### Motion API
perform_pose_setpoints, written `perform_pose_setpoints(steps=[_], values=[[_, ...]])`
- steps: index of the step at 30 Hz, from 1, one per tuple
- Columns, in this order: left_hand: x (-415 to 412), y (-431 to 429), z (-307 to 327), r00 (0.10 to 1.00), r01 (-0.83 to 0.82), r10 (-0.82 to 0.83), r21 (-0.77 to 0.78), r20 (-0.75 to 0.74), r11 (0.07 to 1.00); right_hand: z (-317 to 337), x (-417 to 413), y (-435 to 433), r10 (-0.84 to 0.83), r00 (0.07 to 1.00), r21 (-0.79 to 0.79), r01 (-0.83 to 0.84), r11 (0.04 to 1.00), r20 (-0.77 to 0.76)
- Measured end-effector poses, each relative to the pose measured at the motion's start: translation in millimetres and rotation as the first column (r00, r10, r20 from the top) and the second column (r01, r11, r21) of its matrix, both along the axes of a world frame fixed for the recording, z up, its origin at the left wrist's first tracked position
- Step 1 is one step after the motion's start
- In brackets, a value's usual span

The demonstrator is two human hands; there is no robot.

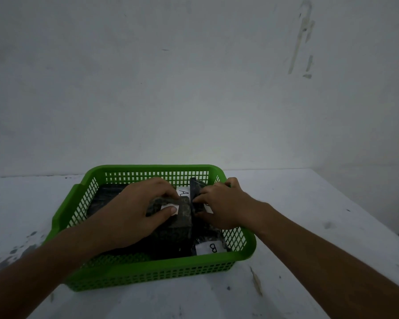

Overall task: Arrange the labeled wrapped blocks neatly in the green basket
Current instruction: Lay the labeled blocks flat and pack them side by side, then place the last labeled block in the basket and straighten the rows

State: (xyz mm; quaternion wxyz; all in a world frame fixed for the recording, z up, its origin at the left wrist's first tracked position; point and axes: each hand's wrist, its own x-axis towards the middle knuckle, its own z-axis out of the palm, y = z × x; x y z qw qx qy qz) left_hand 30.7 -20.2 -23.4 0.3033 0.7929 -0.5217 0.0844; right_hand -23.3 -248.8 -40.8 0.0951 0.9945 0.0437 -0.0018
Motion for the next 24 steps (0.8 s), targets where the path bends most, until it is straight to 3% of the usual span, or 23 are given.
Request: perform_pose_setpoints(steps=[7, 13, 18, 24], values=[[-3, 12, 4, 1.0, -0.021, 0.021, -0.009, 0.012, 1.0, 2, -10, 1, -0.042, 0.998, 0.004, 0.042, 0.999, 0.038], [-10, 52, 14, 0.992, -0.115, 0.115, -0.01, 0.056, 0.993, 36, -37, 10, -0.125, 0.975, 0.254, 0.077, 0.964, 0.182], [-20, 112, 22, 0.973, -0.225, 0.224, 0.004, 0.051, 0.974, 77, -59, 57, -0.057, 0.938, 0.504, -0.133, 0.853, 0.343], [-26, 195, 1, 0.9, -0.43, 0.433, 0.047, -0.05, 0.901, 79, -67, 155, 0.177, 0.926, 0.502, -0.334, 0.798, 0.335]])
